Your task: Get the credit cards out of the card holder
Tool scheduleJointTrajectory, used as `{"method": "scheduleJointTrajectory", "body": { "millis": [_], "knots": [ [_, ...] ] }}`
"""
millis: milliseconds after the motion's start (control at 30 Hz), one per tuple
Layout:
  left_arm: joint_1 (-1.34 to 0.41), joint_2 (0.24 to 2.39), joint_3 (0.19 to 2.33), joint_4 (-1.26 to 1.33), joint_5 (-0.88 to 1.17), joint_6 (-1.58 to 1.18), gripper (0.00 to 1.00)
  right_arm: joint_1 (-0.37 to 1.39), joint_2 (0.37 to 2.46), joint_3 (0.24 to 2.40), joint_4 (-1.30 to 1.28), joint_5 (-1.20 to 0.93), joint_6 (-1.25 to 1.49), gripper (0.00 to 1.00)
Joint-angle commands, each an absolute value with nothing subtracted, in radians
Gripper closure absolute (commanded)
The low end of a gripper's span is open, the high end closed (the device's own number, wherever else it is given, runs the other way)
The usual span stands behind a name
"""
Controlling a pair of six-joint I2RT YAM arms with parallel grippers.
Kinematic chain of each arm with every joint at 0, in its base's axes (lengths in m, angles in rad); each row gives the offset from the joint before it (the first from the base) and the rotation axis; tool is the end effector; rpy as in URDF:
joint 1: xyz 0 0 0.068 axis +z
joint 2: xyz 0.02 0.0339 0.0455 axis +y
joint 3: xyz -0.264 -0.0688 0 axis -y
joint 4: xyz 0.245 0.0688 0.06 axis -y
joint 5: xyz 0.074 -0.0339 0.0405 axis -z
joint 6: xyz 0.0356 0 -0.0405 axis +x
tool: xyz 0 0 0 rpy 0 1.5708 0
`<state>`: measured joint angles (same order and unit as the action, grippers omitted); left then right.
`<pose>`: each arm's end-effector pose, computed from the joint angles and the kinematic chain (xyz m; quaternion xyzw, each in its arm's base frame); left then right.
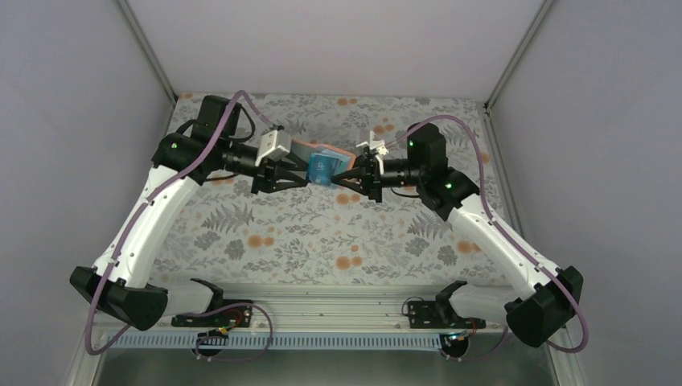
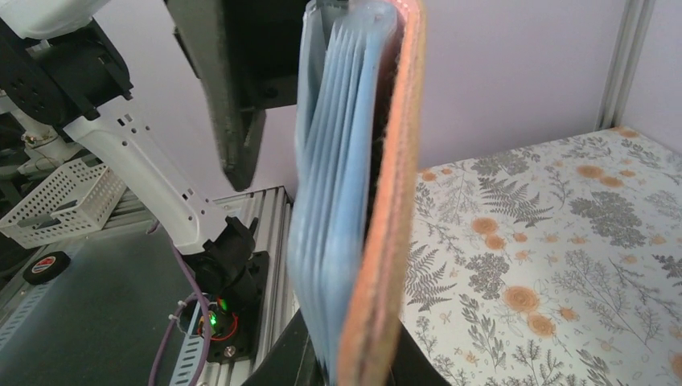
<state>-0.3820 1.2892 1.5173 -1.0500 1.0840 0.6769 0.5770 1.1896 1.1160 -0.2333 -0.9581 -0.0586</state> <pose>0.2049 -0.1162 0.4146 0.5655 0.5929 -0.4289 0.3805 0.2025 0.1666 0.3718 -0.4824 0.5951 0.4939 0.4114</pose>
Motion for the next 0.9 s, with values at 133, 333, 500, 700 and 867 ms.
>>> {"method": "scheduleJointTrajectory", "body": {
  "millis": [133,333,500,700,867],
  "knots": [
    [-0.394,1.259,1.490,-0.976,1.111,0.598,0.61,0.579,1.178,1.117,-0.205,-0.947,-0.067,0.96],
    [-0.415,1.275,1.490,-0.905,1.035,0.521,0.66,0.578,1.174,1.116,-0.199,-0.972,-0.066,0.96],
    [-0.426,1.287,1.506,-0.913,1.034,0.511,0.97,0.578,1.170,1.116,-0.210,-0.972,-0.076,0.95],
    [-0.416,1.274,1.521,-0.939,1.043,0.535,0.98,0.576,1.149,1.101,-0.225,-0.949,-0.097,0.74],
    [-0.405,1.269,1.517,-0.939,1.043,0.533,0.98,0.574,1.149,1.095,-0.232,-0.948,-0.103,0.73]
  ]
}}
